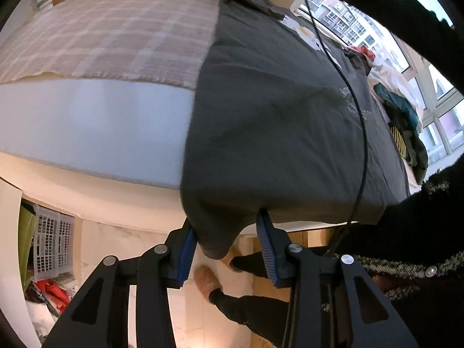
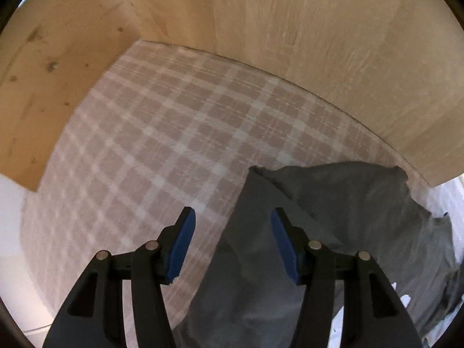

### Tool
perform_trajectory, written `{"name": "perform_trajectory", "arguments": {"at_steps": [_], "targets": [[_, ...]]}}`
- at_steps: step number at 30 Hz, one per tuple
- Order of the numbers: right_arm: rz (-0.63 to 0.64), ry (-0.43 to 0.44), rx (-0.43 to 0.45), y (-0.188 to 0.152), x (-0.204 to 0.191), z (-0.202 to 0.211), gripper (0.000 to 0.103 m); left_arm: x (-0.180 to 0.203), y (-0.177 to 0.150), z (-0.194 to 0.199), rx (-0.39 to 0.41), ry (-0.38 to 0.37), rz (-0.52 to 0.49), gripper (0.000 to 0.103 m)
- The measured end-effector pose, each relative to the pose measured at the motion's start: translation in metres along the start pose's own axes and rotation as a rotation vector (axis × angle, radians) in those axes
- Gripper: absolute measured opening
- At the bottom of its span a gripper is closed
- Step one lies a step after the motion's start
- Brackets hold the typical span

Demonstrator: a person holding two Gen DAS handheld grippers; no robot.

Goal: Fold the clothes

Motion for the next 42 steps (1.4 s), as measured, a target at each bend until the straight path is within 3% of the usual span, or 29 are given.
{"name": "perform_trajectory", "arguments": {"at_steps": [7,23,24,25,26,27,29,34,42], "targets": [[-0.025,-0.1,-0.063,-0.012,0.015,-0.017,0.054,-0.008,-0.005,0.013,-0.028,0.012,-0.037,0.038],[-0.008,-0.093,-0.033,-0.028,0.016,0.003,0.054,-0.016,0.001,0.003,-0.109,0.013,-0.064,0.037],[-0.003,-0.091,-0.026,-0.03,0.016,0.006,0.051,-0.012,0.001,0.002,-0.119,0.008,-0.066,0.03],[0.003,-0.09,-0.019,-0.032,0.016,0.009,0.046,-0.01,0.001,0.002,-0.129,0.007,-0.069,0.016],[0.01,-0.094,-0.012,-0.032,0.017,0.013,0.03,-0.008,0.0,0.001,-0.144,0.023,-0.08,0.009],[0.016,-0.097,-0.006,-0.032,0.017,0.016,0.02,-0.007,0.001,0.001,-0.158,0.051,-0.091,0.006],[-0.003,-0.074,-0.011,-0.034,0.02,0.021,0.014,-0.003,0.004,-0.001,-0.174,0.096,-0.093,0.005],[-0.055,-0.02,-0.002,-0.036,0.028,0.036,0.01,0.015,0.016,0.015,-0.173,0.165,-0.165,0.004],[-0.124,0.07,0.044,-0.034,0.061,0.069,0.008,0.053,0.028,0.034,-0.163,0.152,-0.22,0.004]]}}
Point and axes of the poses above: each gripper's, at about its wrist camera, not at the fingertips, and z roughly against the way its jaws point, x to its right, y to its top, the point moved 9 cm from there along -z, roughly the way its jaws point, and after that the axes turned 15 degrees about x, right-handed, at the moved point
